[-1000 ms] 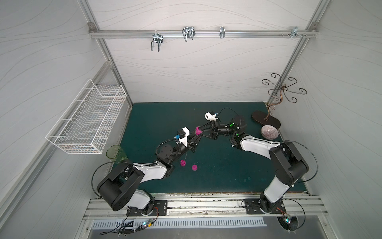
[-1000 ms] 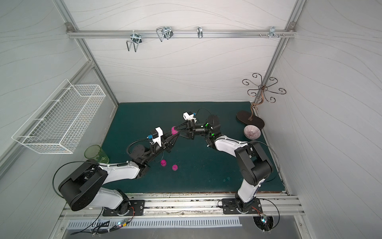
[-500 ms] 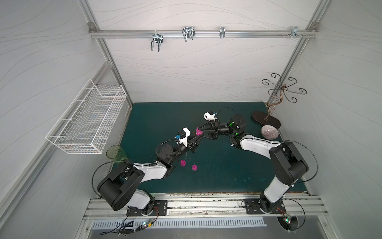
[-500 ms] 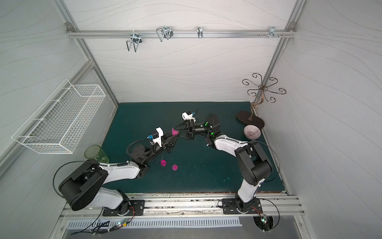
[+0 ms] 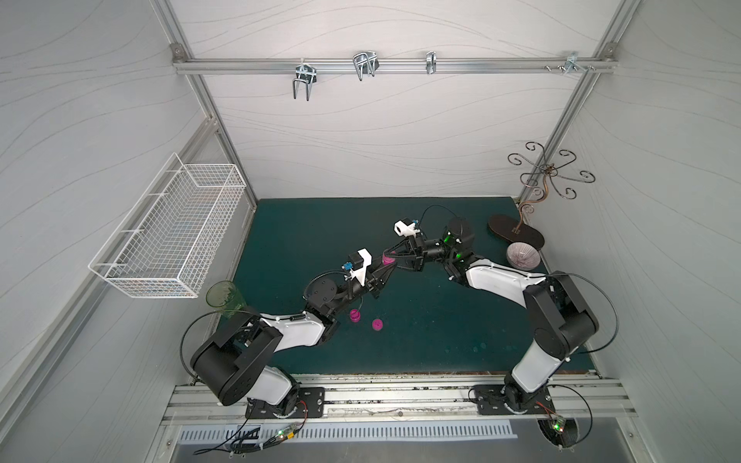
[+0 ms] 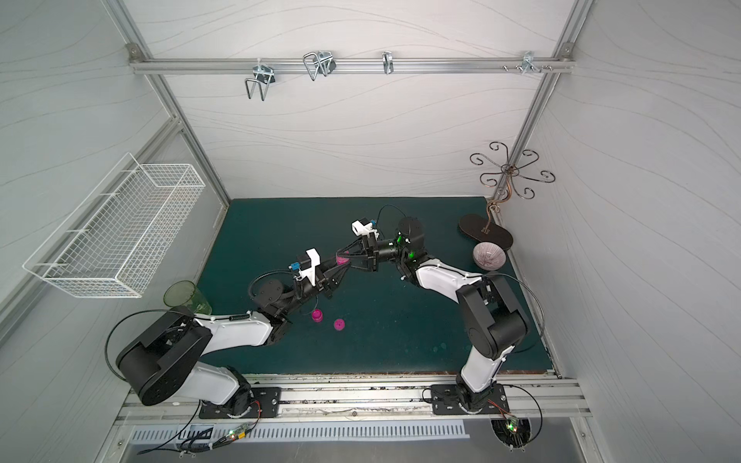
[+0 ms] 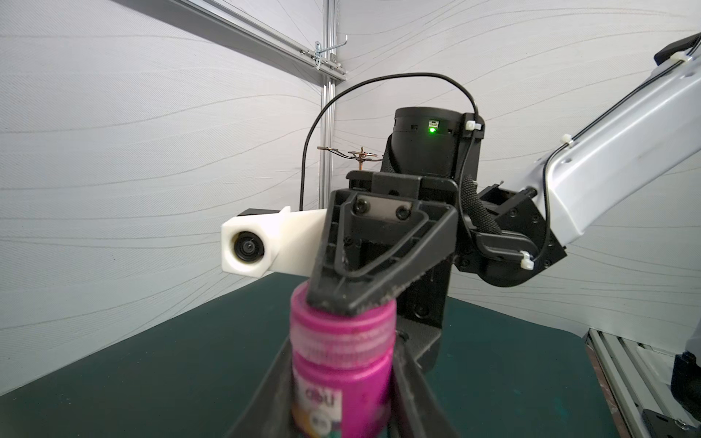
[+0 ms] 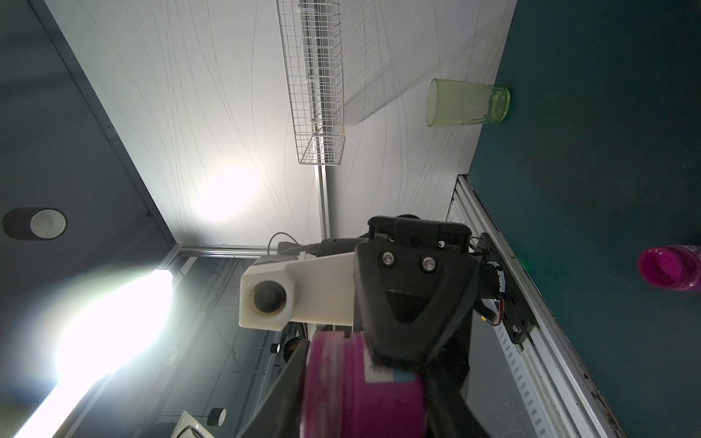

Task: Close the paint jar lid
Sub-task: Screw the lid onto the paint jar.

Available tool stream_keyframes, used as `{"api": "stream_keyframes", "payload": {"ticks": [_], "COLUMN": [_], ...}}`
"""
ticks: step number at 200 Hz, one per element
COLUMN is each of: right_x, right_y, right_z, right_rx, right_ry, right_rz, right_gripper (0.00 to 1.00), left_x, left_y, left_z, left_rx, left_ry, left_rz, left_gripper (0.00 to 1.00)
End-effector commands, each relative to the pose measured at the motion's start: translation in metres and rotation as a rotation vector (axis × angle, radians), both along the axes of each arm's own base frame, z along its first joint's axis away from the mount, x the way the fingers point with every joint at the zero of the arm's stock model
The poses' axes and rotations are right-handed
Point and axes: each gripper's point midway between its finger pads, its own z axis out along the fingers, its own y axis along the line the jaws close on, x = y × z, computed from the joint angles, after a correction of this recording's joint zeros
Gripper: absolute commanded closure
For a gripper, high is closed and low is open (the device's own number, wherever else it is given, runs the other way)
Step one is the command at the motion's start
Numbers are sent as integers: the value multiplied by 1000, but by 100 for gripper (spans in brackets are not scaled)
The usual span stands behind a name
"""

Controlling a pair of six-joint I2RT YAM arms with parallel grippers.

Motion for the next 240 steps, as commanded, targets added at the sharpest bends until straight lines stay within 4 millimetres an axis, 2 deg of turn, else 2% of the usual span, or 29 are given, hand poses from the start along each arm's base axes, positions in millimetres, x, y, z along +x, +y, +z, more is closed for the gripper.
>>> {"api": "stream_keyframes", "payload": {"ticks": [1,33,54,61,70,74,93,107,113,124,149,169,180,198,225,240], "right_x": [-23,-27,-27,-27,-23,-22,-9,-1,-1,2,16,27,32,30,10,3], "right_y": [8,5,5,4,-1,-4,-27,-48,-56,-67,-89,-97,-97,-85,-60,-50], "right_z": [18,17,18,21,26,29,36,31,29,22,5,-8,-13,-13,-12,-13], "right_rx": [19,4,9,15,27,34,24,-63,-126,-262,-489,-588,-610,-567,-460,-418], "right_ry": [-87,-100,-104,-112,-131,-144,-206,-276,-359,-480,-605,-702,-771,-873,-1039,-1072], "right_rz": [87,95,96,97,82,73,8,-70,-96,-115,-103,-55,-19,56,198,253], "right_gripper": [72,79,79,74,54,49,35,28,24,22,21,22,24,26,27,29], "left_x": [-15,-15,-15,-15,-14,-13,-6,0,3,7,14,14,13,12,9,7], "left_y": [-28,-28,-29,-29,-28,-28,-26,-23,-22,-20,-18,-21,-22,-21,-22,-22], "left_z": [-37,-39,-38,-38,-38,-38,-38,-36,-35,-34,-39,-47,-51,-56,-61,-63], "left_rx": [146,167,168,170,170,172,172,163,161,167,212,273,302,318,339,344], "left_ry": [77,83,85,88,92,93,118,129,131,141,156,170,180,180,184,184], "left_rz": [-134,-132,-134,-133,-128,-127,-118,-116,-117,-129,-155,-188,-201,-196,-216,-223], "left_gripper": [100,100,100,100,100,100,100,100,100,100,100,100,100,100,100,100]}}
